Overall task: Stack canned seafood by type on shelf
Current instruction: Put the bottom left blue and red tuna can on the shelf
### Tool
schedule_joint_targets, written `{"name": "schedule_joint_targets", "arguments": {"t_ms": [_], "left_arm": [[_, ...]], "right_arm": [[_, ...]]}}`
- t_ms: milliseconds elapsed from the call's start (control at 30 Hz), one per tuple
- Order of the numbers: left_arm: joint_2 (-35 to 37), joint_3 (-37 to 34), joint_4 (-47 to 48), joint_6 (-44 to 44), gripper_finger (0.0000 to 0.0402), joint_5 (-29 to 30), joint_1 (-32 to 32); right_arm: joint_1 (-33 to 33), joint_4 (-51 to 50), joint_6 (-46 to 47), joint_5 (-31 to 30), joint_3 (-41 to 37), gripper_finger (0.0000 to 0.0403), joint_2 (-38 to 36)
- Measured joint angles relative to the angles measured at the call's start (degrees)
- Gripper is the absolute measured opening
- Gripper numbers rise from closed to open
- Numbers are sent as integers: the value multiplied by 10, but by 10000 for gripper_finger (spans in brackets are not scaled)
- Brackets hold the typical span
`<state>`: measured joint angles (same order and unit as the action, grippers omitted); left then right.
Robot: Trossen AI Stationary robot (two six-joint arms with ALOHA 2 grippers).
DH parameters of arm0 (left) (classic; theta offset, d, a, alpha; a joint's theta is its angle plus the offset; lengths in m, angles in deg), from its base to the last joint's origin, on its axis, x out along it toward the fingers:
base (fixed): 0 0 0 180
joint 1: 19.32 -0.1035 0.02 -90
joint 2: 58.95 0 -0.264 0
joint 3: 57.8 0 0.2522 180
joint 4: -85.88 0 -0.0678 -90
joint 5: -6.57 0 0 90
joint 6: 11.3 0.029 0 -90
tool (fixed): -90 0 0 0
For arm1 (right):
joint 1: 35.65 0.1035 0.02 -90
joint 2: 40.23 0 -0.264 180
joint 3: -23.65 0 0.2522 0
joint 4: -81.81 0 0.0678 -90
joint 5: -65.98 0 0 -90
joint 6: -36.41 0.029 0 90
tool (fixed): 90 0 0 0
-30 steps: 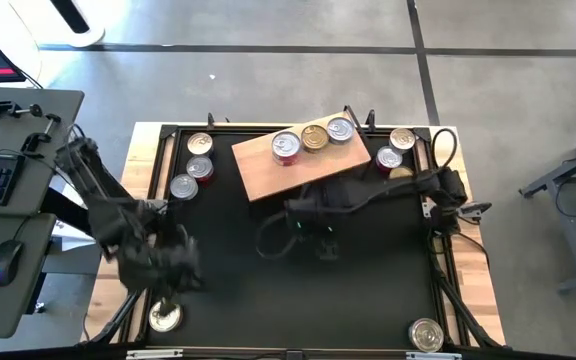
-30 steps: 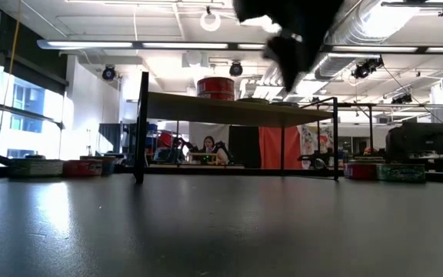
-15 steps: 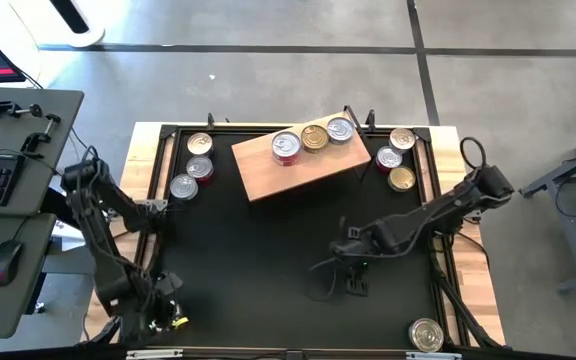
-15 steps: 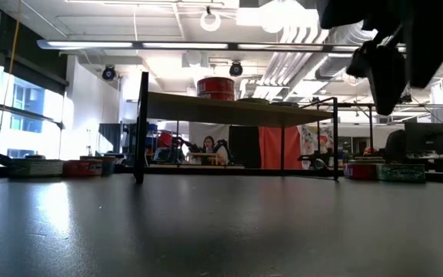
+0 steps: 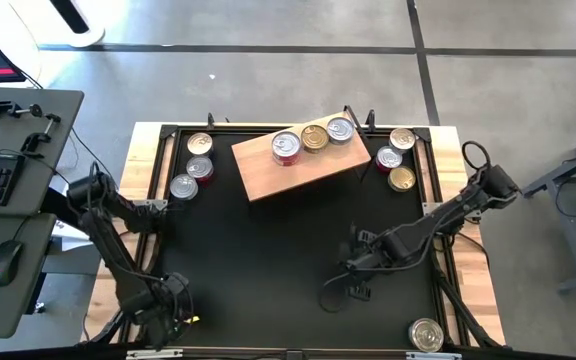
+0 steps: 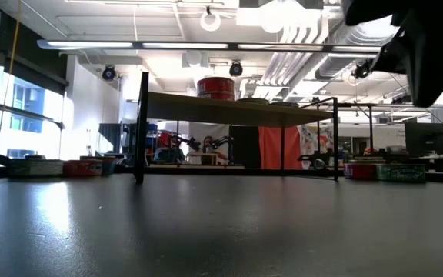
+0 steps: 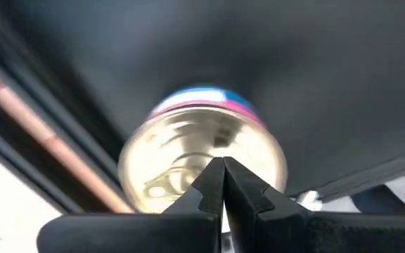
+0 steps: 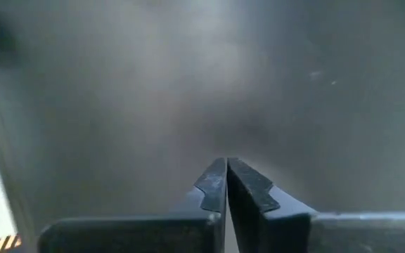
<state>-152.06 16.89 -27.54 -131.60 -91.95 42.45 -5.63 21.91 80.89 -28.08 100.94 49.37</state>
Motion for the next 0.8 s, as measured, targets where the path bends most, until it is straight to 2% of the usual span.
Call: {"name": "schedule_joint_targets", "arguments": {"t_ms": [200, 333, 400, 533, 700, 800], "left_arm": [[-28, 3, -30, 47, 0, 29, -16], [-54, 5, -40, 154, 0, -1, -18], [-55, 5, -37, 212, 0, 2, -18], [-53, 5, -37, 325, 0, 40, -35], [-68, -7, -24, 444, 0, 146, -101], [-61, 2, -57, 515, 0, 163, -150]], "right_arm": [[13, -29, 21, -32, 0, 1, -28], [13, -37, 22, -44, 0, 2, -41], [11, -39, 20, -48, 0, 1, -44], [4, -39, 18, -49, 0, 0, -48], [4, -27, 18, -67, 0, 0, -59], [4, -23, 29, -71, 0, 0, -72]]}}
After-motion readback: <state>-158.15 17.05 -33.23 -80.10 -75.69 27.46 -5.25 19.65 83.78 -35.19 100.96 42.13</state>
